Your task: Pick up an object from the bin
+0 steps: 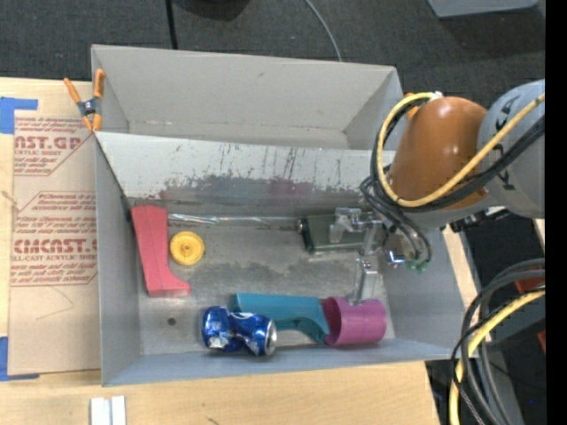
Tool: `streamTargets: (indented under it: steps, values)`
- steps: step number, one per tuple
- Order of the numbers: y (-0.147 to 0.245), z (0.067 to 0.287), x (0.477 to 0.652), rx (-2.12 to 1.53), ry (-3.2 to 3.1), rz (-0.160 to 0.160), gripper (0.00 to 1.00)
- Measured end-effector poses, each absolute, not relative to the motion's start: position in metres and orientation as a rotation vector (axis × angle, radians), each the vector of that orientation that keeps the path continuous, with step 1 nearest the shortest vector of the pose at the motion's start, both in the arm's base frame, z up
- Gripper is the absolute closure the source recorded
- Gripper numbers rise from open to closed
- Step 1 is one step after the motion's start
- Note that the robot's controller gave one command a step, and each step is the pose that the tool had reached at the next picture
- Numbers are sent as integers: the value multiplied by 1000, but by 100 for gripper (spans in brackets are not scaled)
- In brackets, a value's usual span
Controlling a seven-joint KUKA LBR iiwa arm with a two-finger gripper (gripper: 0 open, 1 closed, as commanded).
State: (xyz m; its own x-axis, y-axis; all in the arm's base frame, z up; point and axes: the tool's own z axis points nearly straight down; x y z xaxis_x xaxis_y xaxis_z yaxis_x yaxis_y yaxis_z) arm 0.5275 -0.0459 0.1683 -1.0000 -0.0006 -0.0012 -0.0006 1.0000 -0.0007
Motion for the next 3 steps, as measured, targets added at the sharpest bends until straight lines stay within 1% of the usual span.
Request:
streamTargets:
  steps: [1,2,3]
  values:
    - [-46,168,528,-1,3140,-1,0]
    - [-37,126,512,-89,3132,-3,0]
    - [1,101,495,44,3137,0,0]
